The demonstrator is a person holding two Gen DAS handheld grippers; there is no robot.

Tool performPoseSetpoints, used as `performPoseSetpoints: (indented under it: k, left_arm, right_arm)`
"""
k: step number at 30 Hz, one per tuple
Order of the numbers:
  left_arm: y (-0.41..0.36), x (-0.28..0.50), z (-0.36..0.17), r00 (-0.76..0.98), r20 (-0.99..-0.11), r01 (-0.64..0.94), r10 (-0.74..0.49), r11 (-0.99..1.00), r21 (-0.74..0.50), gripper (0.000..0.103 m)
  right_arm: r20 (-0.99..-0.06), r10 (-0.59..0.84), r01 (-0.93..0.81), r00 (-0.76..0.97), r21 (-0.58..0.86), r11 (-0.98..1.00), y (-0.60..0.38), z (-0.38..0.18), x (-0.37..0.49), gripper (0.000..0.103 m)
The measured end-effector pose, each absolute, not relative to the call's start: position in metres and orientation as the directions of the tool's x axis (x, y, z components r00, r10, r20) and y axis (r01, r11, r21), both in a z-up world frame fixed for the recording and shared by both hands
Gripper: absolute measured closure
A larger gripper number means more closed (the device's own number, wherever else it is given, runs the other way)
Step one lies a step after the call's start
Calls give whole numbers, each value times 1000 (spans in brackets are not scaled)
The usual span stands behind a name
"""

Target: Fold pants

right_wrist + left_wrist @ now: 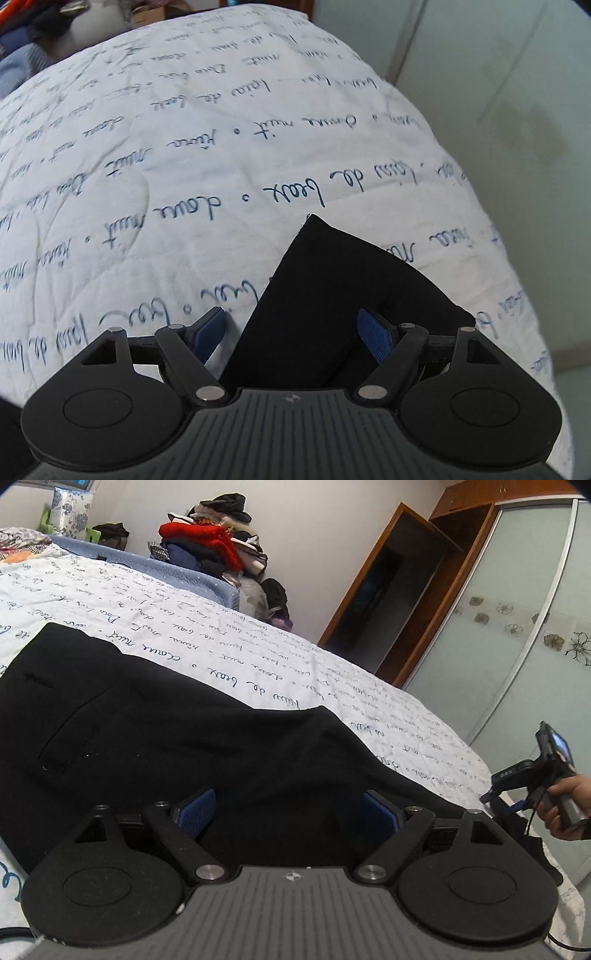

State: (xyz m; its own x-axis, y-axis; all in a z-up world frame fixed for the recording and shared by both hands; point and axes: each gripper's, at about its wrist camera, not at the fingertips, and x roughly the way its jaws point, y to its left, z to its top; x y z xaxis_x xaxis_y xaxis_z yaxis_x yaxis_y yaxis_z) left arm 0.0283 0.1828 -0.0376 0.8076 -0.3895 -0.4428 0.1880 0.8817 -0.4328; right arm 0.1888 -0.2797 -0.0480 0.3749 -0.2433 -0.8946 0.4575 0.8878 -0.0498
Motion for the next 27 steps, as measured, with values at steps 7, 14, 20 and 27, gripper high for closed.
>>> performPoseSetpoints:
  k: [7,14,20,27]
  left_arm:
    - [188,29,-38,808,-417,199,-417,858,-474,11]
    - [190,30,-39,809,-400,202,-431,843,-499,10]
    - [194,33,-41,808,-392,202,-439,832,-516,9]
    - [195,32,-41,808,-392,201,-440,831,-519,9]
  right_arm:
    - [-886,-220,471,408,-2,882,-283,-51,198,42]
    - [-846,-206,511,492,89,855,-294,-47,183,89]
    - [-772,-114,548,626,331,768,-315,-40,153,99]
    - [-551,-4,433,834,651,623,-338,-15,64,99]
